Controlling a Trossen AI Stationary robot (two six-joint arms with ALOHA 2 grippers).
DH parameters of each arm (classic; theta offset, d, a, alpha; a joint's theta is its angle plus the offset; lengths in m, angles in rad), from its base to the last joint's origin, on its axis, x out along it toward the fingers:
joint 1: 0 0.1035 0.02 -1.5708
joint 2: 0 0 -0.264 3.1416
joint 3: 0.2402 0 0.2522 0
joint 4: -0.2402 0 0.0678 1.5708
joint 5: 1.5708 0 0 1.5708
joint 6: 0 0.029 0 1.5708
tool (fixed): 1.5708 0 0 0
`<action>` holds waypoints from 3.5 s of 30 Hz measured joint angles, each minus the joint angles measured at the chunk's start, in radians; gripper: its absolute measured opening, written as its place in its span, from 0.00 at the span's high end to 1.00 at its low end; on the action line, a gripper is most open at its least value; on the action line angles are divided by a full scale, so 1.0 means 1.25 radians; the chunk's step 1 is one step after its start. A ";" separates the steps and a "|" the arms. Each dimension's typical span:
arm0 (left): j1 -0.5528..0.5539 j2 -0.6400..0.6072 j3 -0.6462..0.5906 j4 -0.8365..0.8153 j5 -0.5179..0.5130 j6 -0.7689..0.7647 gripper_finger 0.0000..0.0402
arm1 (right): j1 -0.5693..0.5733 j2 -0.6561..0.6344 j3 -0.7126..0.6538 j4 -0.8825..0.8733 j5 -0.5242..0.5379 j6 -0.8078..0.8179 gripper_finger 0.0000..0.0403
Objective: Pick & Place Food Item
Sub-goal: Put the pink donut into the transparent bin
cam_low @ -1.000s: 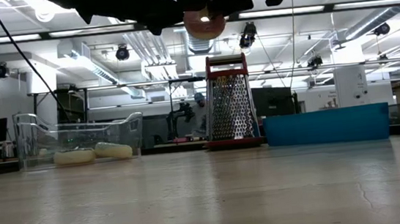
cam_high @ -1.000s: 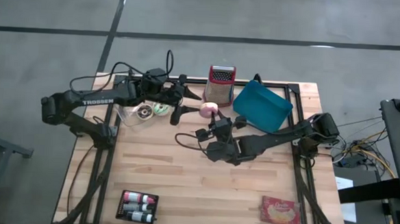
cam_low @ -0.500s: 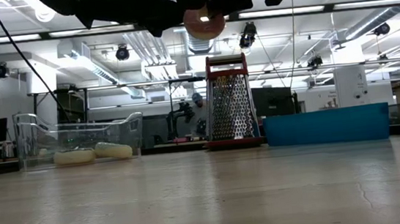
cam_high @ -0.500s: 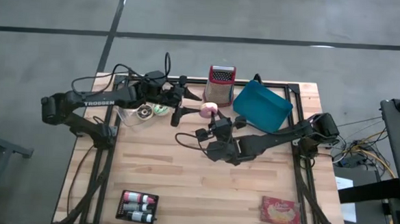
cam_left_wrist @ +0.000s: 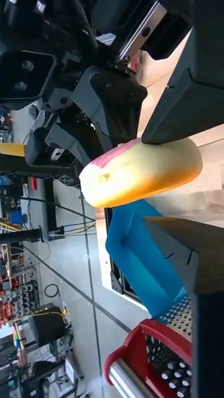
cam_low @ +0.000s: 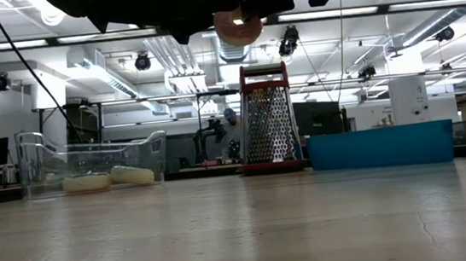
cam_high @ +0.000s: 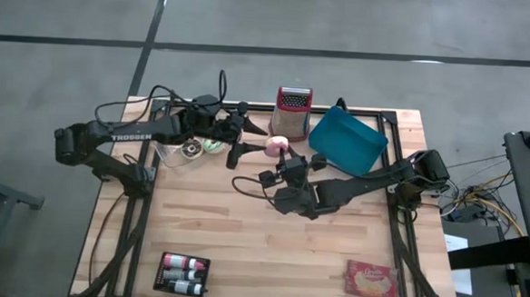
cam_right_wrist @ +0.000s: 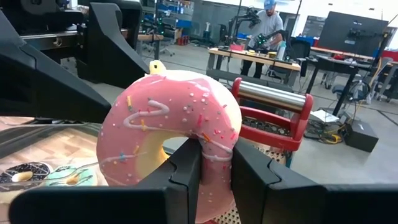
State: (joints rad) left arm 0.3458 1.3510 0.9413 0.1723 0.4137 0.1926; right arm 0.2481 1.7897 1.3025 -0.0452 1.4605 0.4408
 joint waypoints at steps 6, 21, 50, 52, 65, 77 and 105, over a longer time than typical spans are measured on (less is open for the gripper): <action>-0.001 0.000 0.000 0.000 0.000 -0.033 0.48 | 0.000 0.000 0.000 0.000 0.000 0.000 0.83; 0.001 0.000 0.000 0.000 0.017 -0.044 0.44 | 0.000 0.000 0.000 0.000 -0.002 0.001 0.83; 0.006 0.007 0.000 0.000 -0.058 -0.032 0.26 | -0.001 0.000 0.000 -0.001 0.000 0.003 0.83; 0.003 0.015 0.000 0.005 -0.049 -0.032 0.25 | -0.001 0.000 0.000 0.000 0.000 0.003 0.83; 0.002 0.046 0.000 0.030 0.032 -0.032 0.25 | -0.004 0.000 0.000 0.000 -0.003 0.001 0.83; 0.002 0.045 0.000 0.030 0.032 -0.032 0.25 | -0.003 0.000 0.000 -0.001 -0.003 0.001 0.83; 0.001 0.045 0.000 0.030 0.031 -0.036 0.25 | -0.003 0.000 0.000 -0.001 -0.003 0.001 0.83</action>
State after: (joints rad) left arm 0.3466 1.4071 0.9413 0.2092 0.4530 0.1478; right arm 0.2440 1.7897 1.3022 -0.0463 1.4570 0.4419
